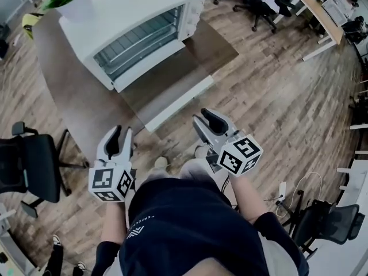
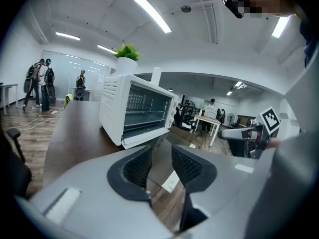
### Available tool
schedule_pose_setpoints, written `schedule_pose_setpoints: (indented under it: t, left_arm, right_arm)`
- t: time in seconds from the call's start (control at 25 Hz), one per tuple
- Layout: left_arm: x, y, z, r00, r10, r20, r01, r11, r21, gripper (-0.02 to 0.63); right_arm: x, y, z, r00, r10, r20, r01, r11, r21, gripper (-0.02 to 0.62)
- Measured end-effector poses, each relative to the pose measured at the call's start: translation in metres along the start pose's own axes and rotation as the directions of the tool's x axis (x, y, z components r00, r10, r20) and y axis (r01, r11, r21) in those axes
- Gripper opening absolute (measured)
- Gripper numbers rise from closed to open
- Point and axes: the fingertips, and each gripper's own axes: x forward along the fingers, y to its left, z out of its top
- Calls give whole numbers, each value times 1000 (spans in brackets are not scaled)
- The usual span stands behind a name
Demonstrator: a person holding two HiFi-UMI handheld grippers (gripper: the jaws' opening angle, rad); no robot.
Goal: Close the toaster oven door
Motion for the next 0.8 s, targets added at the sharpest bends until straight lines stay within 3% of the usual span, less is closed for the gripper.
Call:
schedule_pose_setpoints:
  t: [0.32, 0.8]
  left_arm:
    - [20, -37, 1, 992, 121, 33, -118, 989, -88, 202]
    - [35, -88, -40, 958, 287, 18, -280, 945, -169, 241]
  right_arm:
    - [1, -50, 26, 986, 154, -58, -157, 986, -55, 170]
    - [-7, -107, 15, 934, 293, -202, -317, 943, -99, 202]
